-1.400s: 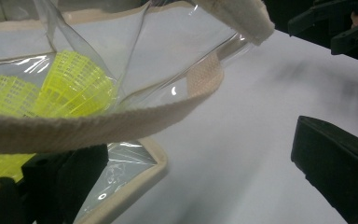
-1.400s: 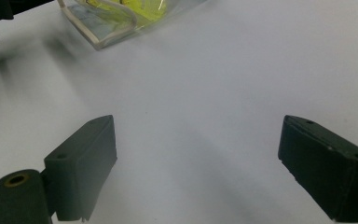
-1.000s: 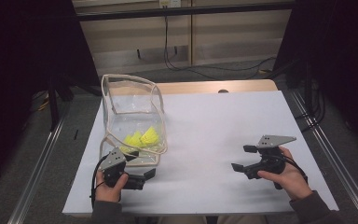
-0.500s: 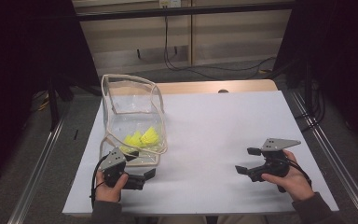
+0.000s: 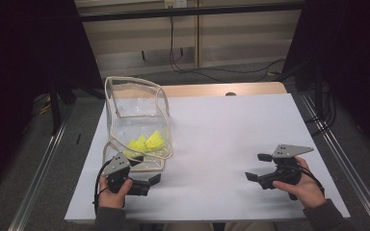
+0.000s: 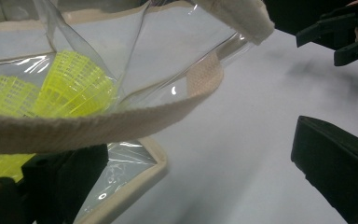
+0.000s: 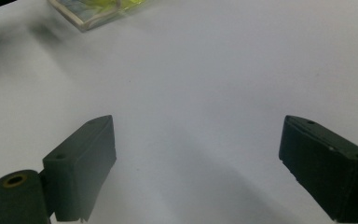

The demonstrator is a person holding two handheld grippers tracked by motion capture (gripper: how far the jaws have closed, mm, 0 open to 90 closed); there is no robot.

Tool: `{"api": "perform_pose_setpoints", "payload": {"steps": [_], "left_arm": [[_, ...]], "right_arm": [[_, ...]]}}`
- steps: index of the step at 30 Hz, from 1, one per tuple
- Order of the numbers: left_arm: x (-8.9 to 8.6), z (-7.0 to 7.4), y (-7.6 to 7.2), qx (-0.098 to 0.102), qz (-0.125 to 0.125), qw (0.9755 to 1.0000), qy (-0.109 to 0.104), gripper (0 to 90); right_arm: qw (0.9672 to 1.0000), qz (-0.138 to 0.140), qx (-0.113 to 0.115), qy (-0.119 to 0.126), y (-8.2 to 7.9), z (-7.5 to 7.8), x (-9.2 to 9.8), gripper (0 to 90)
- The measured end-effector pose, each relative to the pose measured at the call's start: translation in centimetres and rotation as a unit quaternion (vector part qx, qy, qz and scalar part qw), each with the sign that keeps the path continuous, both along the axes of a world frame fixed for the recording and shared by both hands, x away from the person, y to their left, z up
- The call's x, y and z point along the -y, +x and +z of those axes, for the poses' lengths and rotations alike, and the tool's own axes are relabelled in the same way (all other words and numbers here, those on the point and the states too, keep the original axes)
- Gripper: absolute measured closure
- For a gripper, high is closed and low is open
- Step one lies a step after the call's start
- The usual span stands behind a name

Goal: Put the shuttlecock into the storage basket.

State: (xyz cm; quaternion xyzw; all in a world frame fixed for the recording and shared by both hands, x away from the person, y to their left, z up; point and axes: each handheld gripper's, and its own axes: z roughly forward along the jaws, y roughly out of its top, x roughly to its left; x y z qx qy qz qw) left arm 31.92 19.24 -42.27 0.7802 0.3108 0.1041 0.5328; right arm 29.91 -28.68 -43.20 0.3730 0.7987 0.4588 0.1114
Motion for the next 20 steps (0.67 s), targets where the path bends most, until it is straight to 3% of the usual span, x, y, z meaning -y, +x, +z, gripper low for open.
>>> {"api": "perform_pose_setpoints", "payload": {"steps": [20], "left_arm": [[-0.06, 0.03, -0.06, 0.002, 0.002, 1.0000, 0.001, 3.8]], "right_arm": [[1.0000, -0.004, 0.002, 0.002, -0.11, -0.40, 0.35, 9.6]]}}
